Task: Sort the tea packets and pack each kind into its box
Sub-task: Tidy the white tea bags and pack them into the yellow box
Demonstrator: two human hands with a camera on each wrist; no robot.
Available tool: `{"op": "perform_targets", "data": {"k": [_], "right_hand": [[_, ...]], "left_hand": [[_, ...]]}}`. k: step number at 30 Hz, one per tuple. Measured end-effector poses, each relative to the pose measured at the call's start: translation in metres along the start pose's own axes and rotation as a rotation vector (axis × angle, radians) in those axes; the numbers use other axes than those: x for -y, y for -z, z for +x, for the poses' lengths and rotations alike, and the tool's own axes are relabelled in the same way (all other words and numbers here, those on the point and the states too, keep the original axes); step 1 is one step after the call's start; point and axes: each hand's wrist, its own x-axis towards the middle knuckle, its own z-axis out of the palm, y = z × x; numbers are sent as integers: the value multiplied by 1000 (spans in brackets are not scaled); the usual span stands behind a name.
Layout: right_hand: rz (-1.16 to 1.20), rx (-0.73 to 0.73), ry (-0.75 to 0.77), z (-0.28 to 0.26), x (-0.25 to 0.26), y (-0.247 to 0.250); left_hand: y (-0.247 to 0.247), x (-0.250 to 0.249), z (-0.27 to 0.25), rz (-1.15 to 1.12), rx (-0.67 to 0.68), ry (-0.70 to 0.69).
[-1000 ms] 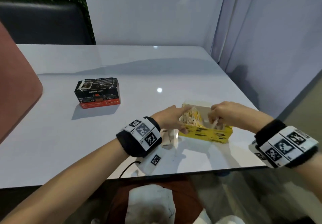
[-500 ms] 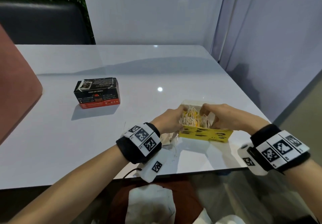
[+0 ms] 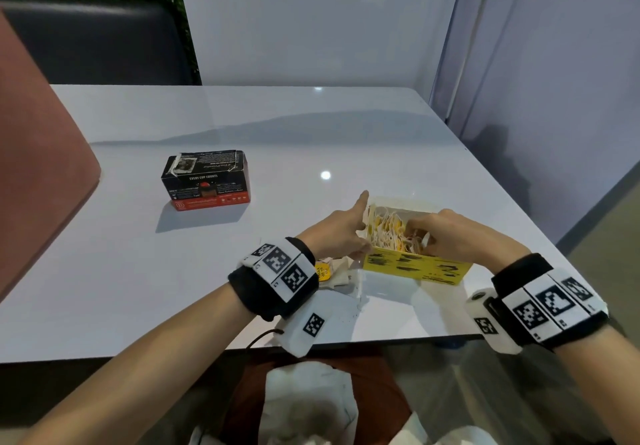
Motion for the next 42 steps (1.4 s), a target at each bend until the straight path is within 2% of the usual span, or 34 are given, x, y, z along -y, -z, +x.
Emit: {"op": "perform_targets", "data": {"k": [2,4,6,8,11,14,20,23,26,30,34,36,40,42], "right_hand": [[-11,20,-64,-2,1,7],[-95,-59,-84,-8,10,13],[-96,-231,-16,-16,27,16],[8,-303,68,-22,55,15],[33,-214,174,-15,92,-2],[-130,-164,193,1,114,-26],[-204,-161,125,16,122,-51],[-195,-178,123,14,121,-51],[-152,-211,108,12,119,-51],[-11,-195,65,9,115,-44],[306,-142,81,2,104,-35],[585,-170,81,-1,100,-35],[1256,-307,-24,-4,106,-43],[1562,-279,-78,-5,114,-51]], "left_hand": [[14,7,-8,-29,-28,1],[34,24,-23,-40,-96,8],[56,47,-42,-73,-166,42],[70,68,-63,-58,-229,110],[70,87,-83,92,-257,217],[52,87,-89,344,-201,276],[16,76,-73,595,-190,233],[15,81,-66,727,-136,219],[22,87,-63,751,-183,194],[42,91,-70,476,-317,158],[61,90,-80,103,-410,110],[64,89,-85,-193,-380,84],[60,89,-91,-600,-338,25],[51,87,-89,-762,-364,40]]}}
